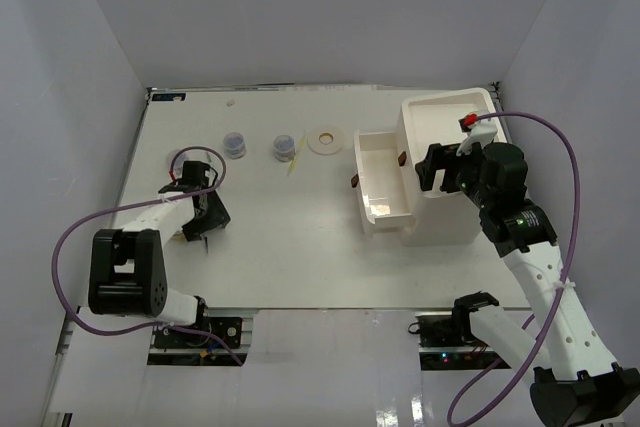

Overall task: Sort the stationery into containers
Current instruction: Pick up the pen from the corner of the board, then place the pen in the drawer.

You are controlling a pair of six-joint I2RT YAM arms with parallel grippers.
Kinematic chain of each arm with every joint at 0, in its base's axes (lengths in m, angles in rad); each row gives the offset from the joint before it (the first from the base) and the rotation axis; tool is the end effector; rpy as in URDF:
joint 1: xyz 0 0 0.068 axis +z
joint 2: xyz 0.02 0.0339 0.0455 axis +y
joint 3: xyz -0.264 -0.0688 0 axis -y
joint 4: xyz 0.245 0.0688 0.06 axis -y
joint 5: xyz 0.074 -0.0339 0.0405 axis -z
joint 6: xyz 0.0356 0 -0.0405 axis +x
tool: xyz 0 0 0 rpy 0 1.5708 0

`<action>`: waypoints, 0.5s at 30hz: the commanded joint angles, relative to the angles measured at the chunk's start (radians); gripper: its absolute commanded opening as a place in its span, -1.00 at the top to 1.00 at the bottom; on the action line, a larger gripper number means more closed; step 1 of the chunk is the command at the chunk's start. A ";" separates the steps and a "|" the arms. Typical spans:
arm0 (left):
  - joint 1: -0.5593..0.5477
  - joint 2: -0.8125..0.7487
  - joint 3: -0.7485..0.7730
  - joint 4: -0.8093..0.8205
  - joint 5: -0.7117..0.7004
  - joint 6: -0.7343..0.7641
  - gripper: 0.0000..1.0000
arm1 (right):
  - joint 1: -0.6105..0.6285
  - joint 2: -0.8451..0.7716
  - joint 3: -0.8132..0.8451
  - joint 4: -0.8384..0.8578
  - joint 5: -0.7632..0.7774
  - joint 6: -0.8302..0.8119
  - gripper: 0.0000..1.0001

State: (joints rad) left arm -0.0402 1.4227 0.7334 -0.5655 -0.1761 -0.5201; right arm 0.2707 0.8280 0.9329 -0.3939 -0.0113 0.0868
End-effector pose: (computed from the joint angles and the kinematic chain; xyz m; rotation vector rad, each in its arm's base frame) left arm 0.2422 -0.0035 0.1614 -0.7007 2.6987 0.1137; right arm 0.1771 0.0496 0.3620 -0.1793 1.8591 0.2581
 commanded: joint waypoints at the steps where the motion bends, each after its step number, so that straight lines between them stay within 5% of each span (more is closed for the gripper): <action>1: 0.006 0.038 0.001 0.024 0.052 0.006 -0.50 | 0.004 -0.017 -0.008 0.021 -0.007 0.005 -0.80; 15: -0.068 0.012 -0.025 0.050 0.220 -0.018 0.48 | 0.005 -0.010 -0.006 0.030 -0.021 0.007 -0.80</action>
State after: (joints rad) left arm -0.0700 1.4368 0.7391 -0.5198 -0.0551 -0.5121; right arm 0.2707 0.8246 0.9329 -0.3935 -0.0151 0.0875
